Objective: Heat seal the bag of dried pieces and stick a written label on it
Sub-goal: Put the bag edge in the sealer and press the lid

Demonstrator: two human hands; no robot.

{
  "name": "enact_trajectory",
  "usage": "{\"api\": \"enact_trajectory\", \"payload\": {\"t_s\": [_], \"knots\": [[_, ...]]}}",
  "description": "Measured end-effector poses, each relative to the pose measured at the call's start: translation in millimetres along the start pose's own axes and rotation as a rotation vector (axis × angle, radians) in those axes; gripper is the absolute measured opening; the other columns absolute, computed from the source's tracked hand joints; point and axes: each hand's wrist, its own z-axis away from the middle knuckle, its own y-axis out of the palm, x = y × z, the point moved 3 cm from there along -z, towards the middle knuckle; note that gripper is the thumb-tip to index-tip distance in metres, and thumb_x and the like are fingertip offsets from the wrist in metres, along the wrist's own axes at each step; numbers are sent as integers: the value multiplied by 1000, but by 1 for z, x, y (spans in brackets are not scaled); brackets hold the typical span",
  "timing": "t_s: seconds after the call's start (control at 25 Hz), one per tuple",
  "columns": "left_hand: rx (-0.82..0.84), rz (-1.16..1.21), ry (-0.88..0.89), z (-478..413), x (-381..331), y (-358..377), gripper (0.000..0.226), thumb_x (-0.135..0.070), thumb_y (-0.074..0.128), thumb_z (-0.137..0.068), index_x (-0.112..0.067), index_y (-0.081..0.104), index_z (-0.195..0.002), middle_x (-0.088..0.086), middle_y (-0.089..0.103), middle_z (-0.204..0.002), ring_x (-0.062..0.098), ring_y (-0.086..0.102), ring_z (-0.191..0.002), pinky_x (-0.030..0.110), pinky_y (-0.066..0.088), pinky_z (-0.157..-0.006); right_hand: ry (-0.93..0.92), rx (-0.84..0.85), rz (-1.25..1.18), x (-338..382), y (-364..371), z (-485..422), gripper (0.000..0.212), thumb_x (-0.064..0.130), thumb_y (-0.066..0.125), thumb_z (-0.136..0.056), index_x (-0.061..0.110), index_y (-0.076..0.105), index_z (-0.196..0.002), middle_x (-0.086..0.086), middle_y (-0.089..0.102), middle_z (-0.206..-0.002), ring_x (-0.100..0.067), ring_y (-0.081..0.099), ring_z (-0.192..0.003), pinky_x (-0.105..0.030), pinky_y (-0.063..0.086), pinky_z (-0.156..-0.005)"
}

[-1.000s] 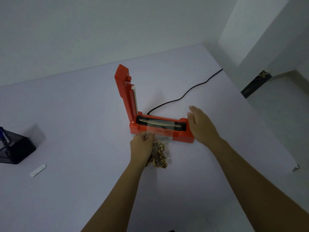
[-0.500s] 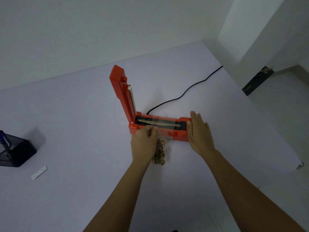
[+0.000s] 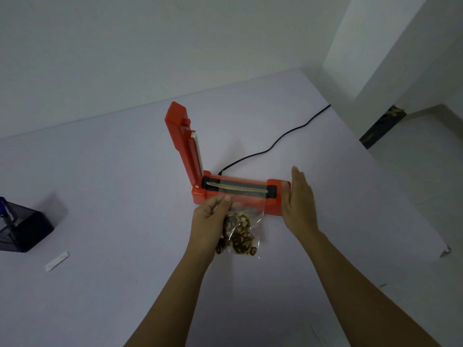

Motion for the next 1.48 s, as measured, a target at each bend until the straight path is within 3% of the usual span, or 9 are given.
{"api": "enact_trajectory", "payload": {"t_s": [0.08,0.16,0.28,0.44,0.8,1.0,1.2,1.36,1.48], "knots": [[11,37,5,5,0,-6,23,-25,50,-93,-14,70,-94,-2,74,-82,13,71,-79,23,57,-69,26,-152,-169,11,-12,13,46,36,26,-97,16,28,-139,-7,37,-145,-19,31,-135,-32,31,-110],[11,63,11,10,3,-15,24,-25,49,-93,-13,70,-94,0,74,-83,16,70,-82,26,57,-71,43,-237,-327,26,-19,35,39,34,31,-97,17,42,-130,-2,50,-126,-13,48,-116,-11,42,-89],[-7,69,33,21,8,-35,25,-22,48,-93,-9,69,-93,5,74,-85,18,70,-82,28,57,-70,29,-102,-526,54,-10,75,29,39,35,-94,27,60,-103,10,64,-92,-2,60,-83,-9,45,-68],[-74,86,54,38,13,-75,22,-16,49,-93,-14,70,-91,5,74,-83,16,70,-78,22,56,-65,-30,228,-673,97,20,111,13,45,50,-85,41,62,-89,12,70,-85,-2,65,-84,-12,50,-73],[-335,-19,-17,67,58,-183,18,-18,53,-92,-11,69,-91,-5,73,-75,5,68,-72,16,52,-63,-56,454,-567,153,120,146,17,17,66,-82,34,66,-79,8,72,-76,-5,67,-71,-22,54,-70],[-475,-142,-115,65,88,-214,16,-28,55,-91,-15,64,-87,-4,70,-80,8,66,-75,23,50,-68,36,516,-499,154,172,150,12,21,67,-81,30,68,-73,7,71,-69,-8,66,-68,-38,57,-75],[-510,-363,-128,54,88,-232,18,-21,57,-85,-12,60,-70,0,63,-68,11,56,-64,19,40,-57,72,533,-432,160,193,142,9,19,68,-80,25,67,-74,7,68,-67,0,61,-60,-31,54,-71],[-407,-566,-82,36,88,-239,12,-14,57,-83,-7,67,-82,4,63,-80,14,55,-73,15,38,-60,39,466,-305,164,196,132,4,19,69,-78,16,69,-80,7,64,-69,-6,59,-65,-24,48,-70],[-417,-562,-98,33,88,-244,11,-17,61,-82,-11,67,-89,0,66,-82,12,57,-75,13,38,-62,44,440,-248,164,198,129,20,21,72,-76,11,66,-92,10,58,-68,-11,57,-67,-27,48,-72]]}}
